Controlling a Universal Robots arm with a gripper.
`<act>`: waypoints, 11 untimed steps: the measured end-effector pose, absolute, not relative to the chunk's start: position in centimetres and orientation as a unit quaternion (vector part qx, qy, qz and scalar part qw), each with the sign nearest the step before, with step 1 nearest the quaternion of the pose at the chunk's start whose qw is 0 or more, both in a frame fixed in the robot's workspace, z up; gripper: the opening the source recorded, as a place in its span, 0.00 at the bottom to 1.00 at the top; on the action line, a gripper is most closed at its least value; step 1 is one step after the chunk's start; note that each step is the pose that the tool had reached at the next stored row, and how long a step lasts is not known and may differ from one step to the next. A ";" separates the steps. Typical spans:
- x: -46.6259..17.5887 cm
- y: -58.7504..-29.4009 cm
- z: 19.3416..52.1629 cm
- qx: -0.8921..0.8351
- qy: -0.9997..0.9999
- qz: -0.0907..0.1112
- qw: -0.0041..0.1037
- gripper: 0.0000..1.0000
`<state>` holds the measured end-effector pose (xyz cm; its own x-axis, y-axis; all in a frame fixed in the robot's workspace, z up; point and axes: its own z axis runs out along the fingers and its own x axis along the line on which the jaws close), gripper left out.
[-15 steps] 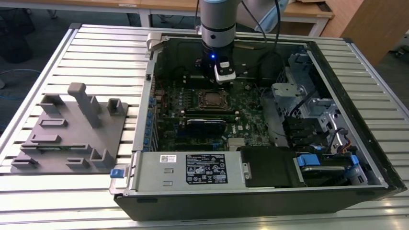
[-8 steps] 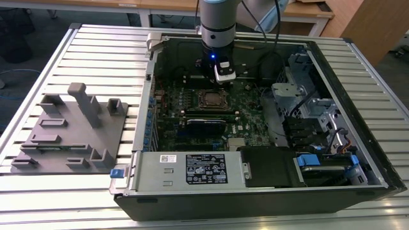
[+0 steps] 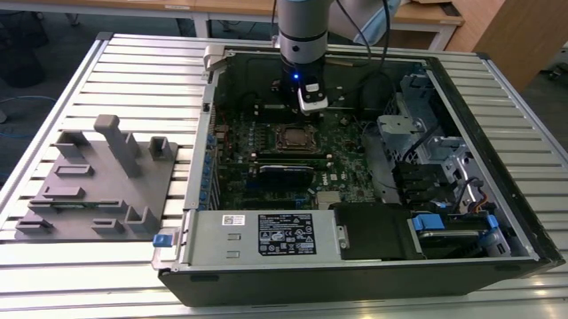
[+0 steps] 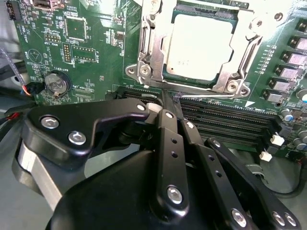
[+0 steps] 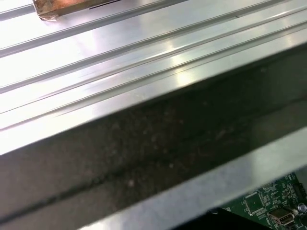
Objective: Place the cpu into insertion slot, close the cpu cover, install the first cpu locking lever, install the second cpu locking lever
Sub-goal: 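Install the first cpu locking lever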
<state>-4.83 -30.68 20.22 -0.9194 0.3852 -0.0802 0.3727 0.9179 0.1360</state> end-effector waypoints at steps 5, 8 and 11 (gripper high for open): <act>-5.3 -30.7 20.2 0.193 0.977 0.062 0.067 0.11; -5.4 -30.7 20.1 0.192 0.976 0.064 0.074 0.11; -5.7 -30.7 20.1 0.192 0.976 0.065 0.077 0.11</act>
<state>-5.73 -30.69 20.10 -0.9141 0.3853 -0.1259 0.3653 0.9177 0.1564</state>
